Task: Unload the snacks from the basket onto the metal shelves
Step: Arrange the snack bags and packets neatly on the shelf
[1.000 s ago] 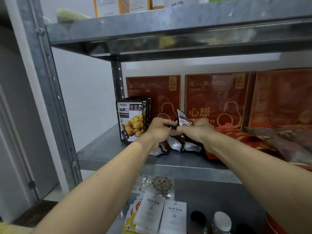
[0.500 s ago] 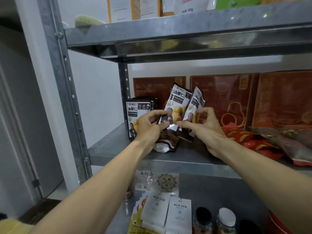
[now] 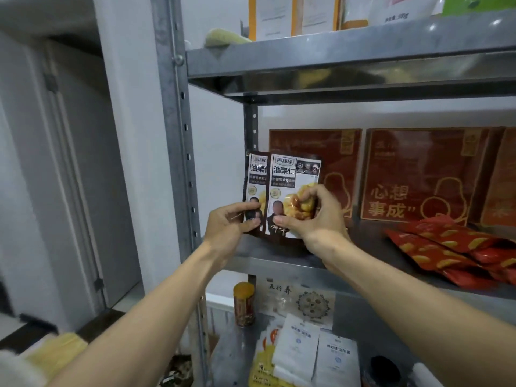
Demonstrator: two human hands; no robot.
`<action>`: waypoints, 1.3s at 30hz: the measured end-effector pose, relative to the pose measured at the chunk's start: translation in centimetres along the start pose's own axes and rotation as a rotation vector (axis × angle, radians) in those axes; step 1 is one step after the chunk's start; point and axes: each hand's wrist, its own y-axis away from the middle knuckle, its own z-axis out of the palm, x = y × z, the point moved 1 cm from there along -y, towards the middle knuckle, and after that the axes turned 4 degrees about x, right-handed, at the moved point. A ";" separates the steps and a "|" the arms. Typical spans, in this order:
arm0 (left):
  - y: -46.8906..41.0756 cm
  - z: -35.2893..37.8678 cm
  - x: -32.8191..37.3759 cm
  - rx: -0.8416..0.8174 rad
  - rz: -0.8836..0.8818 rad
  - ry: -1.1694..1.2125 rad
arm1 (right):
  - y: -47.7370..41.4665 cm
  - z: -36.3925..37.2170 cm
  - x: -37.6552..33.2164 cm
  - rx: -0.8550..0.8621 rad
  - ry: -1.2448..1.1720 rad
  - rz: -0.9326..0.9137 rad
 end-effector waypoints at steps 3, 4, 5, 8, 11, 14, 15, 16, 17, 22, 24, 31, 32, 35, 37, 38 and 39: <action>-0.6 -1.4 -0.8 0.020 0.004 -0.104 | 0.2 2.3 0.5 -0.011 0.037 0.008; -0.9 -1.6 -1.2 0.006 0.010 -0.123 | 0.3 2.9 0.8 -0.011 0.047 0.017; -1.2 -1.8 -1.5 -0.016 0.023 -0.142 | 0.2 3.3 1.3 -0.011 0.050 0.029; -2.7 -1.9 -2.6 -0.050 0.058 -0.185 | 0.3 3.8 2.4 -0.023 0.111 0.016; -4.0 -1.5 -3.1 -0.092 0.089 -0.287 | -0.1 3.0 3.2 -0.036 0.175 -0.009; -4.8 -0.9 -3.8 -0.125 0.095 -0.347 | -0.3 2.0 3.8 -0.032 0.220 -0.022; -5.0 -0.7 -4.0 -0.130 0.096 -0.359 | -0.2 1.7 3.8 -0.026 0.246 -0.034; -5.2 -0.5 -4.1 -0.139 0.107 -0.369 | -0.2 1.5 3.8 -0.015 0.270 -0.045; -5.4 -0.2 -4.2 -0.147 0.123 -0.388 | -0.1 1.3 3.8 -0.004 0.296 -0.055; -6.1 0.3 -4.5 -0.174 0.168 -0.430 | 0.2 1.7 3.9 0.012 0.363 -0.099; -6.3 0.1 -4.7 -0.183 0.155 -0.432 | 0.0 2.1 4.1 0.024 0.376 -0.107; -7.1 -0.6 -5.7 -0.205 0.124 -0.350 | -0.5 3.3 4.9 0.042 0.398 -0.120; -7.2 -0.6 -5.8 -0.199 0.117 -0.342 | -0.5 3.4 4.9 0.042 0.400 -0.118; -7.3 -0.6 -6.0 -0.186 0.091 -0.323 | -0.7 4.0 5.0 0.044 0.411 -0.108; -7.3 -0.6 -6.0 -0.180 0.071 -0.294 | -0.8 4.3 5.1 0.045 0.420 -0.110; -7.3 -0.6 -6.0 -0.180 0.058 -0.274 | -0.8 4.4 5.1 0.044 0.423 -0.113; -7.2 -0.5 -6.0 -0.183 0.047 -0.255 | -0.7 4.5 5.2 0.042 0.425 -0.114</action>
